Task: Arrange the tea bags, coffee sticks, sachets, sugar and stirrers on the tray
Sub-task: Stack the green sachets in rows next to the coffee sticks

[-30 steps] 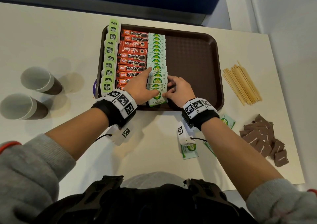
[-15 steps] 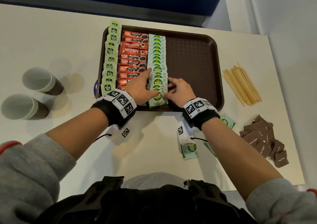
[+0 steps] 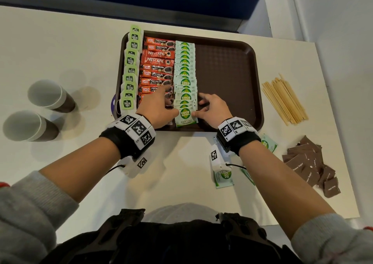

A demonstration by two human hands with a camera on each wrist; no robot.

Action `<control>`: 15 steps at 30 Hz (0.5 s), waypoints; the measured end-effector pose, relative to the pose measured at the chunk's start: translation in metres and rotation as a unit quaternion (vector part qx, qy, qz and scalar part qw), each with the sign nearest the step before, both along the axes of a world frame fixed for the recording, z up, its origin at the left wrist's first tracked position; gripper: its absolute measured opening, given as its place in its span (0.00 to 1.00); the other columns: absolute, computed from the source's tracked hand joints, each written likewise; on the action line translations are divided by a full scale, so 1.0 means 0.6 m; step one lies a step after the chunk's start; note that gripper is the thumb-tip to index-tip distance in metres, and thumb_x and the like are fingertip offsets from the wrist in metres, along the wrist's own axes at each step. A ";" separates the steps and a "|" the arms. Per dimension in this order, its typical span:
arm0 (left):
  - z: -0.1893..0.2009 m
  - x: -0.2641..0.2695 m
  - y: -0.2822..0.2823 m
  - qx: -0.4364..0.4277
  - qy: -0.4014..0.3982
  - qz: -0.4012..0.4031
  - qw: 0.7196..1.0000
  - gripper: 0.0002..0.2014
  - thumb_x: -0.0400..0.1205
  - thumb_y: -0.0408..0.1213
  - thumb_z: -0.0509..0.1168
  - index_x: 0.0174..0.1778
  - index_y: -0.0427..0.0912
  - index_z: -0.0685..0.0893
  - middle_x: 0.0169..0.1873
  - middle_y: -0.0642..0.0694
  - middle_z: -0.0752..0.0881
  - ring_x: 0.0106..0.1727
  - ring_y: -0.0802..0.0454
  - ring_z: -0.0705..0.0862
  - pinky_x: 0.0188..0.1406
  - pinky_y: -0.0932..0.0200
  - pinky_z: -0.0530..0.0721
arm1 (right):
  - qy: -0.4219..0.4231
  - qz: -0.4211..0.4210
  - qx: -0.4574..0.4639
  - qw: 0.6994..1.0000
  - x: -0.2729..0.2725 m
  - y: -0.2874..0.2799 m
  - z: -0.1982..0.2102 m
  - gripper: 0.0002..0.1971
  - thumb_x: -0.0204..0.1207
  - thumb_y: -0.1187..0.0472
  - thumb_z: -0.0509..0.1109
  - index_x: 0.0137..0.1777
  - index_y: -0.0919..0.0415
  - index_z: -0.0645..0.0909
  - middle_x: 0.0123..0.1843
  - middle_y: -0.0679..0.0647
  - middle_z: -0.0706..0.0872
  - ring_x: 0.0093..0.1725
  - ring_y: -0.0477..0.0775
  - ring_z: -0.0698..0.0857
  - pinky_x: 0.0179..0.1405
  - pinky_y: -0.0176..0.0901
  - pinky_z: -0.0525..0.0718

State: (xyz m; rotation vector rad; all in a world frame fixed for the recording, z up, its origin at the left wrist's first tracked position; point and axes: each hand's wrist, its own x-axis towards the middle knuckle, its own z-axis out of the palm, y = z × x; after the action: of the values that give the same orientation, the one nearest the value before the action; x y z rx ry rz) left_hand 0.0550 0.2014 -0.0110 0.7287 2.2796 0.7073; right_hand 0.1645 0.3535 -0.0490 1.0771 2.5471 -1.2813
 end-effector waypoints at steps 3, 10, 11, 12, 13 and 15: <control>0.003 0.012 -0.005 -0.001 -0.017 -0.020 1.000 0.37 0.77 0.39 0.69 0.82 0.48 0.61 0.62 0.46 0.85 0.55 0.48 0.84 0.59 0.59 0.78 | 0.004 0.001 -0.001 1.000 0.001 -0.003 0.000 0.34 0.70 0.63 0.78 0.76 0.59 0.70 0.57 0.55 0.79 0.32 0.38 0.77 0.34 0.21 0.75; 0.008 0.026 0.001 -0.001 -0.029 -0.048 0.998 0.39 0.78 0.39 0.69 0.83 0.47 0.57 0.69 0.44 0.81 0.62 0.45 0.83 0.63 0.57 0.77 | 0.010 -0.009 -0.019 1.000 0.004 -0.009 0.001 0.33 0.69 0.66 0.78 0.75 0.60 0.72 0.53 0.52 0.78 0.32 0.38 0.77 0.37 0.21 0.75; 0.009 0.027 0.002 -0.005 -0.029 -0.048 0.998 0.39 0.78 0.39 0.69 0.83 0.46 0.56 0.70 0.44 0.80 0.63 0.45 0.83 0.64 0.57 0.76 | 0.012 -0.008 -0.019 1.000 0.004 -0.009 0.001 0.33 0.69 0.66 0.78 0.75 0.60 0.72 0.53 0.51 0.78 0.32 0.39 0.77 0.37 0.20 0.75; 0.011 0.028 0.003 -0.006 -0.027 -0.049 0.998 0.40 0.78 0.39 0.69 0.83 0.46 0.56 0.71 0.44 0.79 0.63 0.46 0.83 0.64 0.58 0.76 | 0.013 -0.007 -0.018 1.000 0.004 -0.010 0.001 0.33 0.69 0.66 0.78 0.75 0.60 0.72 0.53 0.51 0.78 0.32 0.39 0.77 0.37 0.20 0.75; 0.012 0.028 0.002 -0.003 -0.025 -0.049 0.998 0.39 0.78 0.39 0.69 0.83 0.46 0.56 0.71 0.44 0.79 0.63 0.46 0.83 0.63 0.59 0.76 | 0.014 -0.007 -0.018 1.000 0.004 -0.010 0.001 0.33 0.69 0.66 0.78 0.75 0.60 0.73 0.52 0.52 0.78 0.32 0.39 0.77 0.37 0.21 0.75; 0.015 0.029 0.001 0.008 -0.026 -0.047 0.999 0.38 0.79 0.38 0.69 0.83 0.47 0.58 0.70 0.45 0.80 0.62 0.47 0.83 0.60 0.61 0.76 | 0.013 -0.007 -0.017 1.000 0.004 -0.011 0.001 0.33 0.69 0.66 0.78 0.75 0.59 0.73 0.52 0.52 0.78 0.33 0.39 0.77 0.41 0.26 0.76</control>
State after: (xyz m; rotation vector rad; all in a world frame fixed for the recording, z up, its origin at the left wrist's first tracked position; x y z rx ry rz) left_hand 0.0724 0.2021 -0.0020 0.8097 2.1796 0.6945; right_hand 0.1672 0.3469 -0.0482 1.0802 2.5313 -1.3461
